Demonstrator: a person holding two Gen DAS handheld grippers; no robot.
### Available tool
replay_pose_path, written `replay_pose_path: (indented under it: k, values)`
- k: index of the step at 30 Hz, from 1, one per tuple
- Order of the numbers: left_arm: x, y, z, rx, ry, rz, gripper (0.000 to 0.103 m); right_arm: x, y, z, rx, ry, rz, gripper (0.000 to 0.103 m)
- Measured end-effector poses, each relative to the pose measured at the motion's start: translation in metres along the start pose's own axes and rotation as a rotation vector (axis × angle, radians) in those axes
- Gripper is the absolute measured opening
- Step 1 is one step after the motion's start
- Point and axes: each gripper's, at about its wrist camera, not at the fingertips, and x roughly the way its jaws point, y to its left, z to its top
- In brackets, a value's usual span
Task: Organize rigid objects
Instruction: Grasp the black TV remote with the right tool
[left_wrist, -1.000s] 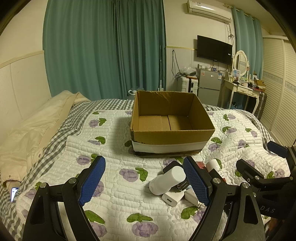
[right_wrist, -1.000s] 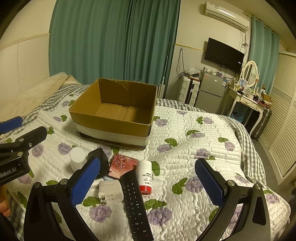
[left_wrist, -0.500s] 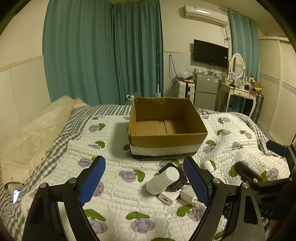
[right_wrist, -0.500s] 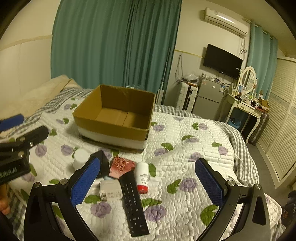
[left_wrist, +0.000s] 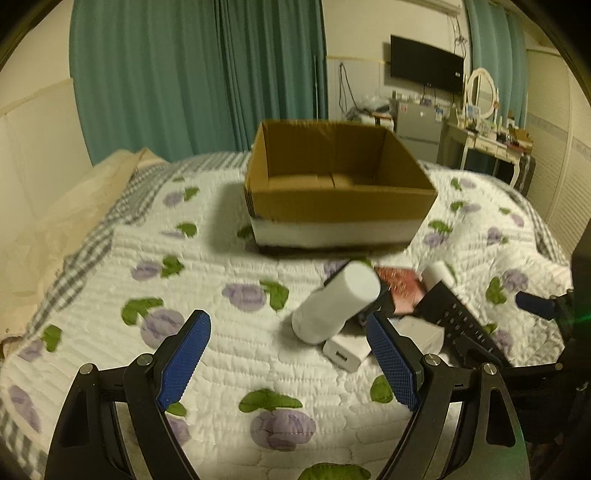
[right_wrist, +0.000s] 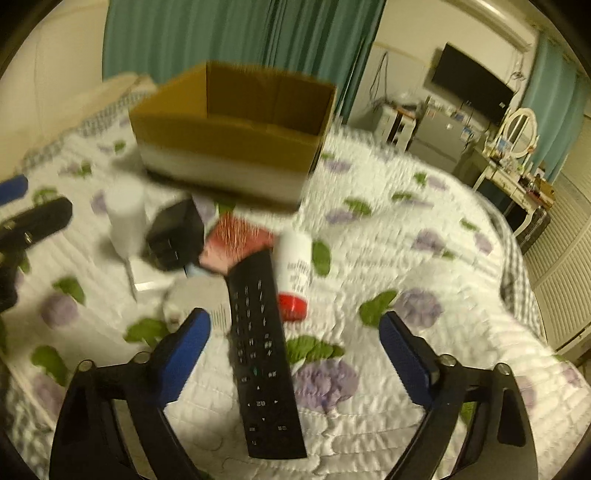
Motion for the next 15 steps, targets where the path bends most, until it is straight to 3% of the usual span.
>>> replay_pose_path:
  k: [3, 8, 15]
  values:
    - [0.009, -0.002, -0.005, 0.007, 0.028, -0.001, 0.088, 0.016, 0.005, -0.004, -0.022, 0.048, 0.016, 0.077]
    - [0.017, -0.01, -0.012, 0.035, 0.054, -0.019, 0.088, 0.026, 0.007, -0.009, -0.029, 0.09, 0.092, 0.037]
    - [0.016, -0.036, -0.018, 0.091, 0.09, -0.103, 0.086, -0.002, -0.019, -0.002, 0.034, 0.023, 0.07, 0.035]
